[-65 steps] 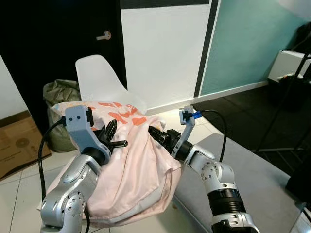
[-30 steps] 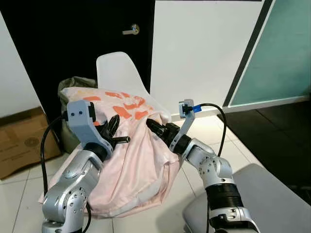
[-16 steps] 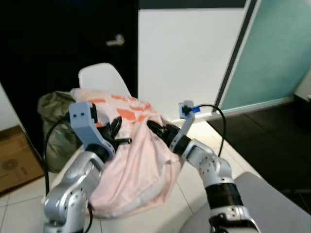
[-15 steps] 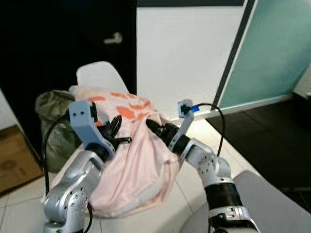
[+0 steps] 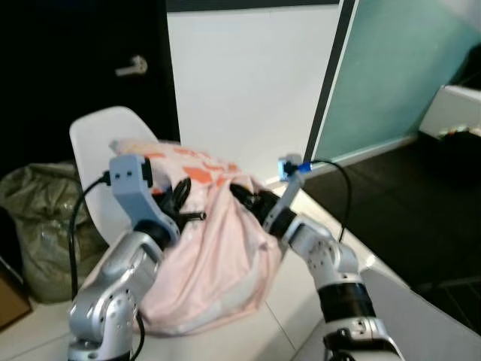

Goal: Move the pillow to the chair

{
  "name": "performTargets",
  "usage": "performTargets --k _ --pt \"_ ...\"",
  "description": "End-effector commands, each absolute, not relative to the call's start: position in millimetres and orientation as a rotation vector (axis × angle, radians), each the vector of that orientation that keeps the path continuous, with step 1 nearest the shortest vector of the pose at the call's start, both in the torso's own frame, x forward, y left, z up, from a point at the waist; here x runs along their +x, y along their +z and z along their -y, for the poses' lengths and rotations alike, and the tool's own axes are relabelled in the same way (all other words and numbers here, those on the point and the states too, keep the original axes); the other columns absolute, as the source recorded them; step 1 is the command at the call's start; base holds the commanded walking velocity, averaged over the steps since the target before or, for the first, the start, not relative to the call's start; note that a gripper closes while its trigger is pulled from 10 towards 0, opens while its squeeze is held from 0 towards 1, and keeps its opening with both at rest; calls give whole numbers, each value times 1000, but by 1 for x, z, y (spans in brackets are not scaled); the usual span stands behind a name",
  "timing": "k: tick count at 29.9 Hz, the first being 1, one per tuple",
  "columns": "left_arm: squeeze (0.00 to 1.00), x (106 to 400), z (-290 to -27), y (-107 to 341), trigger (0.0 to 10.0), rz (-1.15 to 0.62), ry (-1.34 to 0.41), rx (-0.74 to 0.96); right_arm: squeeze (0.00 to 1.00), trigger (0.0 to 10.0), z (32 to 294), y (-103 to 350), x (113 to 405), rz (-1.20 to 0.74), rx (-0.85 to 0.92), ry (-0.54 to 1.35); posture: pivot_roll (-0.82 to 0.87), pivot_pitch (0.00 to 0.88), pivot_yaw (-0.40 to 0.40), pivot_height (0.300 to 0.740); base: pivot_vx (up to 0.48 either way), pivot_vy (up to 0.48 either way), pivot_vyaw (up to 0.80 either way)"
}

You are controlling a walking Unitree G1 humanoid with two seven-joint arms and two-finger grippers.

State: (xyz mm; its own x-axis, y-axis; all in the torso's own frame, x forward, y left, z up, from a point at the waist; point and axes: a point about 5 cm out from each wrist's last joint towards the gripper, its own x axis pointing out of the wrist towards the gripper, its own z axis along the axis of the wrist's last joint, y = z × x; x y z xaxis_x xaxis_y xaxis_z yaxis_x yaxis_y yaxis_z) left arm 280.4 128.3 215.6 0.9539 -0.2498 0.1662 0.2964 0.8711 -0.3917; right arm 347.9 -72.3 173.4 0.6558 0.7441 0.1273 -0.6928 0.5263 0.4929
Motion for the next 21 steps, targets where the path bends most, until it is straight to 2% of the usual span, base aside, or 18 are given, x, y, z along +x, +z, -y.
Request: performTargets --k 1,4,6,14,21 --pt "0 278 -108 228 10000 149 -414 -431 0 10000 59 189 345 -42 540 949 -90 0 -6 740 386 0 0" --pt "0 280 -112 229 10000 158 -390 -425 0 10000 60 189 345 -36 552 950 -88 0 -8 740 384 0 0" --pt "0 281 -120 231 10000 168 -355 -416 0 10000 62 189 345 -30 547 951 -86 0 -8 740 386 0 769" --pt "0 281 -119 230 10000 165 -357 -417 0 10000 64 188 347 -32 539 927 -90 0 -7 740 382 0 773" --pt "0 279 -111 229 10000 150 -408 -427 0 10000 67 184 354 -64 537 841 -88 0 -6 740 385 0 0"
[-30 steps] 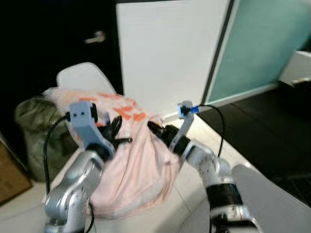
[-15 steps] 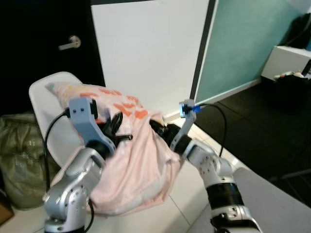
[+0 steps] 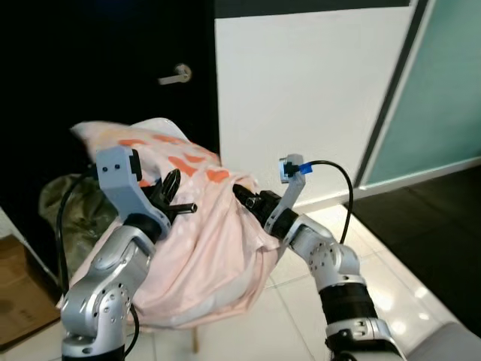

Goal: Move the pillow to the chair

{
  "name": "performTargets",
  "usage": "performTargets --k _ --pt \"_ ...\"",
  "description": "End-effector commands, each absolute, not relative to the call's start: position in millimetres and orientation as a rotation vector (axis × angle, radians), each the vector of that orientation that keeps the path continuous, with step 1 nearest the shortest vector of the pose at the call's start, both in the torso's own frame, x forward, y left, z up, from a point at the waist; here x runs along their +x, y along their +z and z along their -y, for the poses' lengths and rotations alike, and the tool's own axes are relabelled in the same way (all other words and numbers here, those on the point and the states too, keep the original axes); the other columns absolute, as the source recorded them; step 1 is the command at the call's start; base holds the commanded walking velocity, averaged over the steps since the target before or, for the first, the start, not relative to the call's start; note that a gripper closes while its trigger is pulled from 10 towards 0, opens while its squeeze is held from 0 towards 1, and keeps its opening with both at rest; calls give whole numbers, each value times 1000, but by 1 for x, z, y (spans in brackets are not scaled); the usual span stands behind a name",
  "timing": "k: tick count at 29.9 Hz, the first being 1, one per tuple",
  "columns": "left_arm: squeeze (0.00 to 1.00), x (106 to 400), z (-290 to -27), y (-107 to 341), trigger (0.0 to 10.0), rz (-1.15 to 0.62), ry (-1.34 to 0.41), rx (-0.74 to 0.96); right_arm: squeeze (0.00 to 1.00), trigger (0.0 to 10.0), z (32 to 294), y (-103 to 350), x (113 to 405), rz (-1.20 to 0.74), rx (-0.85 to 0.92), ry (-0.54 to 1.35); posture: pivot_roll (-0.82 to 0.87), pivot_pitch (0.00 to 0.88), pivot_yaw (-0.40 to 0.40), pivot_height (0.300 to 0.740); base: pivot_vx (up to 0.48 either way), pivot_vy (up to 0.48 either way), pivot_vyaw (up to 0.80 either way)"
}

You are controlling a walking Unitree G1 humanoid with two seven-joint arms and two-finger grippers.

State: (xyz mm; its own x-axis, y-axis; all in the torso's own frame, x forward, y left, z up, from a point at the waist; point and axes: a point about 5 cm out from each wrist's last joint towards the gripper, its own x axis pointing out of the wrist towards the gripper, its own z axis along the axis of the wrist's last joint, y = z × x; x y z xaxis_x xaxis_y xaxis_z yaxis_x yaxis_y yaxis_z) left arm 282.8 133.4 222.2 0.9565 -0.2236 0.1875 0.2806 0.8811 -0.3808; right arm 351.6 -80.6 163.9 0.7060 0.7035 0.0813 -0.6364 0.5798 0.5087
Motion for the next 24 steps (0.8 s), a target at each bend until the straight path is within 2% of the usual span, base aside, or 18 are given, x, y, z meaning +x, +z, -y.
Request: performTargets --k 1,14,18,19,21,24 --pt "0 279 -111 229 10000 150 -408 -427 0 10000 67 184 354 -64 537 841 -88 0 -6 740 390 0 0" --pt "0 277 -102 242 10000 189 -562 -435 0 10000 68 190 356 -28 558 828 -91 0 -3 740 378 0 0" --pt "0 275 -99 252 10000 232 -615 -454 0 10000 72 195 359 1 571 798 -92 0 -2 740 379 0 0" --pt "0 270 -91 260 10000 252 -701 -471 0 10000 78 197 365 20 571 727 -91 0 -2 740 371 0 0" --pt "0 267 -87 261 10000 254 -733 -474 0 10000 81 197 367 24 568 702 -91 0 -2 740 371 0 0" --pt "0 259 -74 241 10000 121 -832 -422 0 10000 86 179 372 -71 353 589 -96 0 0 740 187 0 0"
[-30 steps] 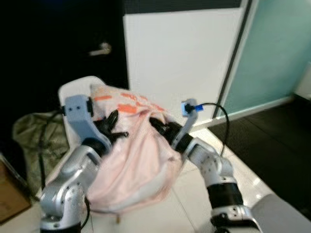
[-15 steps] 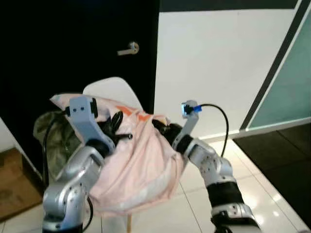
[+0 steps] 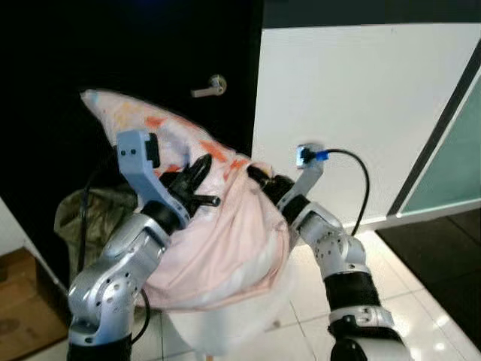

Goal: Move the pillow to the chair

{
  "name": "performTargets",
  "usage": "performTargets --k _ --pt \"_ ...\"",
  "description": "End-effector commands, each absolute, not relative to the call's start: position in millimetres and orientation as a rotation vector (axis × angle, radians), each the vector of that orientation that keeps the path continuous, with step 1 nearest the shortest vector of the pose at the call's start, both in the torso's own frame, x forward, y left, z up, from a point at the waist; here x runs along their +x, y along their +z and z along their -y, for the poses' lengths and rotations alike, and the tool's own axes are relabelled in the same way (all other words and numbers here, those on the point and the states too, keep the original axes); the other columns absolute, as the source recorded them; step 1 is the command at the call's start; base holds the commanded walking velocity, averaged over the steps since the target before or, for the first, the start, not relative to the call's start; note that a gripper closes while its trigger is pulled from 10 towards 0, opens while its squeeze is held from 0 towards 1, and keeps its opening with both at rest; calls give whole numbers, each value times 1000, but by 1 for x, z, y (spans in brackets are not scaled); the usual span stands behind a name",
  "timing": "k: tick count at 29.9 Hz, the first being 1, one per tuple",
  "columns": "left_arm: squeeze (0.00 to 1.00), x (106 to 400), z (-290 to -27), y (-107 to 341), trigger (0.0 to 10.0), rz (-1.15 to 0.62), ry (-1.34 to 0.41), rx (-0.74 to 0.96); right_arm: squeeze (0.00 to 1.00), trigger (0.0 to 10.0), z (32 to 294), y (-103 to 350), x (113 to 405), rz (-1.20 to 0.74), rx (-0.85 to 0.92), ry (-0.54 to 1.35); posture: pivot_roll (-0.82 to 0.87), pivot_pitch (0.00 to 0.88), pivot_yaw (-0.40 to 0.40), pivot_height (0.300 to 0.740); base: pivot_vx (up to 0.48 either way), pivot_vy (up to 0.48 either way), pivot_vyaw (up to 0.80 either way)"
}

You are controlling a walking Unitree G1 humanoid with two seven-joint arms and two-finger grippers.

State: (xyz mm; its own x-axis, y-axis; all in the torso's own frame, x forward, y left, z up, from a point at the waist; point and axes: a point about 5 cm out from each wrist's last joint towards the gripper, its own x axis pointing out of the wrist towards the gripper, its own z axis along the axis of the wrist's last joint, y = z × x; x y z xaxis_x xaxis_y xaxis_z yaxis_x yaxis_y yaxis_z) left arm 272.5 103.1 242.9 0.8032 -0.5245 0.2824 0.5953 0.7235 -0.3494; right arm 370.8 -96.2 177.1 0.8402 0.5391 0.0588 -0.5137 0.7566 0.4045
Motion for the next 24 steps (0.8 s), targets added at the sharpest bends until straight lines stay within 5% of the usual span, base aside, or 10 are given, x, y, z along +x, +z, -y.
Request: performTargets --k 1,14,24 --pt "0 259 -74 241 10000 121 -832 -422 0 10000 86 179 372 -71 353 589 -96 0 0 740 0 0 0" --pt "0 273 -105 198 10000 -126 -555 -265 0 10000 80 144 367 -316 173 593 -83 8 -5 720 0 0 0" --pt "0 240 -81 189 10000 -245 -944 -219 0 10000 96 137 374 -332 -32 459 -93 23 -1 680 0 0 0"
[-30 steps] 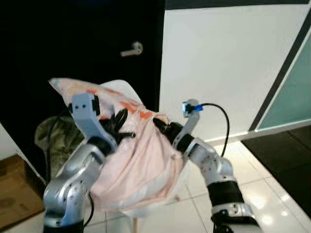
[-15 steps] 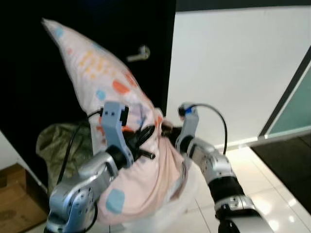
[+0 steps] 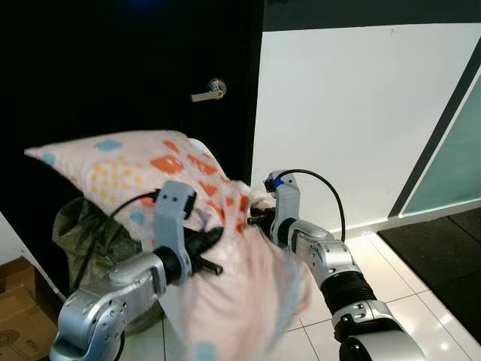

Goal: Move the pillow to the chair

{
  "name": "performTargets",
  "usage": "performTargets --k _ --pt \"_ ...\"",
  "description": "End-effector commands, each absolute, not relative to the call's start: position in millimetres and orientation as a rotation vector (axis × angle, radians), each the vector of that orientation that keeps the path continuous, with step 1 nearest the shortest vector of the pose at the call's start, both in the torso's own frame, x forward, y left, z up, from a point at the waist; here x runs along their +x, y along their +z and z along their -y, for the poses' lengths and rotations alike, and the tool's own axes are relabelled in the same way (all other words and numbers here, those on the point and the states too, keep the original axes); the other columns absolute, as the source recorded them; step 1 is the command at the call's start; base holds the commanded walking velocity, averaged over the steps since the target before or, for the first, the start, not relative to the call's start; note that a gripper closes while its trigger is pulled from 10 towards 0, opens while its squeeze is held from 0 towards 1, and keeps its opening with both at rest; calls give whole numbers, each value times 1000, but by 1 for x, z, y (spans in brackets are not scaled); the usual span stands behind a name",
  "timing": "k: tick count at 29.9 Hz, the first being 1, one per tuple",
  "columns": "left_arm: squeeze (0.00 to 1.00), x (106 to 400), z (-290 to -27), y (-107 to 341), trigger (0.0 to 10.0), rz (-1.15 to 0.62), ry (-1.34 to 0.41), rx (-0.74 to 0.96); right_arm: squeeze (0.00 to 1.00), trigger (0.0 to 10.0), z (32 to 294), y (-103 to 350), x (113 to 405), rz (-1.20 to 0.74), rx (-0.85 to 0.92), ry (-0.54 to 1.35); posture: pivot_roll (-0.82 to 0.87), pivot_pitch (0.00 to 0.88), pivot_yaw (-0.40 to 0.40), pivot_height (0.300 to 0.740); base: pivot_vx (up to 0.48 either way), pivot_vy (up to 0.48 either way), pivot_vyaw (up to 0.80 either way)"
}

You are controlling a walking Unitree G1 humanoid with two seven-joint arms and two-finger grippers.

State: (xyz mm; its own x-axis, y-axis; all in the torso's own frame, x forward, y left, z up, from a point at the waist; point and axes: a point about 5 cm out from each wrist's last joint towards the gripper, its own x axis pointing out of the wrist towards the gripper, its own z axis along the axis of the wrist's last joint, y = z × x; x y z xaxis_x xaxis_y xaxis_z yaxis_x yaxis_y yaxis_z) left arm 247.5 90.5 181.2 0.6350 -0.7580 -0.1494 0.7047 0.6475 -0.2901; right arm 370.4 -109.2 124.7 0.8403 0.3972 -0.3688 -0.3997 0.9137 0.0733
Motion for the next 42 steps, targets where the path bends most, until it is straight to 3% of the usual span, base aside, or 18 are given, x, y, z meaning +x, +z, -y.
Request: performTargets --k 1,6,13,15,20,21,26,35,42 --pt "0 240 -81 188 10000 -253 -954 -227 0 10000 98 137 375 -327 -67 444 -93 23 -1 675 0 0 0" --pt "0 239 -84 188 10000 -259 -963 -226 0 10000 99 137 375 -325 -80 432 -93 25 -1 670 0 0 0" --pt "0 252 -111 188 10000 -226 -842 -166 0 10000 105 140 379 -304 -121 377 -93 30 -4 650 0 0 0" --pt "0 275 -137 189 10000 -175 -611 -128 0 10000 107 141 380 -288 -100 346 -93 35 -6 635 0 0 0" --pt "0 286 -151 202 10000 -93 -489 -133 0 10000 111 145 382 -262 -84 312 -94 37 -4 620 0 0 0" --pt "0 289 -156 216 10000 -12 -451 -126 0 10000 116 149 385 -247 -72 274 -94 38 -4 610 0 0 0" --pt "0 288 -157 233 10000 77 -442 -129 0 10000 125 151 387 -238 -70 214 -91 38 -4 600 0 0 0" --pt "0 275 -130 280 10000 316 -573 -164 0 10000 171 161 393 -204 -107 -51 -90 36 -3 560 0 0 0" --pt "0 267 -117 309 10000 441 -627 -182 0 10000 177 174 397 -145 -54 -80 -86 24 0 535 0 0 0"
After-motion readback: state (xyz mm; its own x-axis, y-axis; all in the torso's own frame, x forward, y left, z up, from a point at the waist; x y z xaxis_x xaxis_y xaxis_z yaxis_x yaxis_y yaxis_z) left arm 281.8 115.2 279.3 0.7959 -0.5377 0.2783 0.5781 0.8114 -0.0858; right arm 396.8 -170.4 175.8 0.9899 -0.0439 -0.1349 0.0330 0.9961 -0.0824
